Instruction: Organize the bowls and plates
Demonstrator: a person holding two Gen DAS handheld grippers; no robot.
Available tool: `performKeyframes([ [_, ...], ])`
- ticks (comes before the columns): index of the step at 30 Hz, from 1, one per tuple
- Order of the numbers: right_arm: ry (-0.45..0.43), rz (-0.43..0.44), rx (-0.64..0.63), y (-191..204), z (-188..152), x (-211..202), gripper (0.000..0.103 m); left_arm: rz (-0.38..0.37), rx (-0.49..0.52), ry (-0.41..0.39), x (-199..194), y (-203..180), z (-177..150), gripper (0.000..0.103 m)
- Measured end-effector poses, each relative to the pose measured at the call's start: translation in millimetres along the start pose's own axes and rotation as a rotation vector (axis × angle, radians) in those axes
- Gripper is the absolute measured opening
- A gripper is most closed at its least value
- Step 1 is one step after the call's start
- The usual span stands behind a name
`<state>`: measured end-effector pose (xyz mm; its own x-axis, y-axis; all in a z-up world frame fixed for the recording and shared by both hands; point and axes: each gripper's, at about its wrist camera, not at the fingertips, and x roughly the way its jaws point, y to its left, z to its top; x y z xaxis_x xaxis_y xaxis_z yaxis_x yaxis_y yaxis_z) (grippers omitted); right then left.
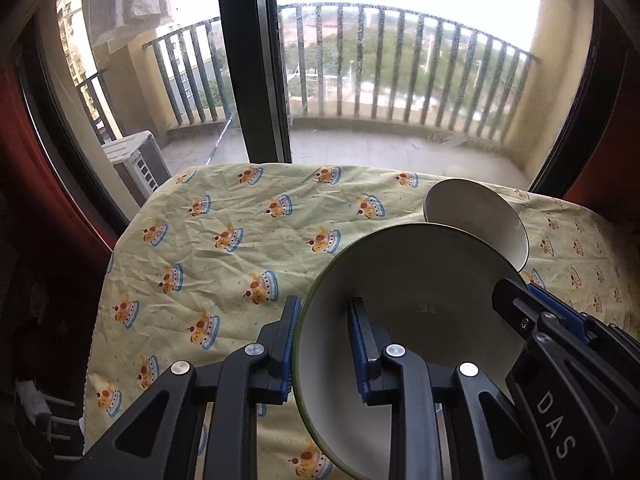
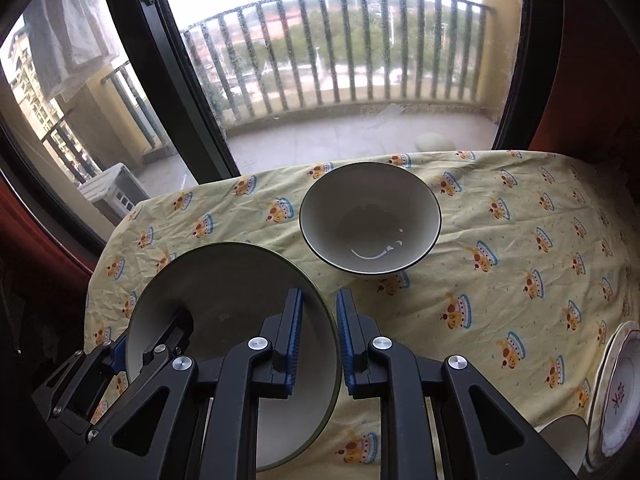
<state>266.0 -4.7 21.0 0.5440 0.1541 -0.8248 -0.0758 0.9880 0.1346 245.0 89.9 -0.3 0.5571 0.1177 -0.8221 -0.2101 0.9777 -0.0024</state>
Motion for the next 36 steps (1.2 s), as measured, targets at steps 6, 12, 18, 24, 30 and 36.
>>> performKeyframes([
  [6,-0.006,0.013,-0.024,-28.4,-9.4,-31.0,0.021,0.0,0.0,-0.014,-27.2,-25.8,-12.7,0.022],
  [12,-0.032,0.011,-0.029,-56.7,-15.8,-59.5,0.021,-0.01,-0.008,-0.029,-50.8,-51.4,-23.3,0.022],
  [18,-0.049,0.014,-0.013,-87.9,-24.7,-82.8,0.021,-0.015,-0.004,-0.048,-69.1,-78.6,-36.1,0.022],
  [24,-0.067,0.012,-0.012,-119.2,-36.7,-101.7,0.021,-0.023,-0.007,-0.059,-82.9,-103.7,-52.4,0.022],
  [30,-0.081,0.01,-0.009,-147.5,-51.7,-117.6,0.021,-0.03,0.002,-0.069,-96.3,-128.3,-69.7,0.022],
  [36,-0.084,-0.002,-0.022,-171.4,-64.2,-129.6,0.021,-0.04,0.022,-0.067,-104.3,-149.9,-85.8,0.022],
])
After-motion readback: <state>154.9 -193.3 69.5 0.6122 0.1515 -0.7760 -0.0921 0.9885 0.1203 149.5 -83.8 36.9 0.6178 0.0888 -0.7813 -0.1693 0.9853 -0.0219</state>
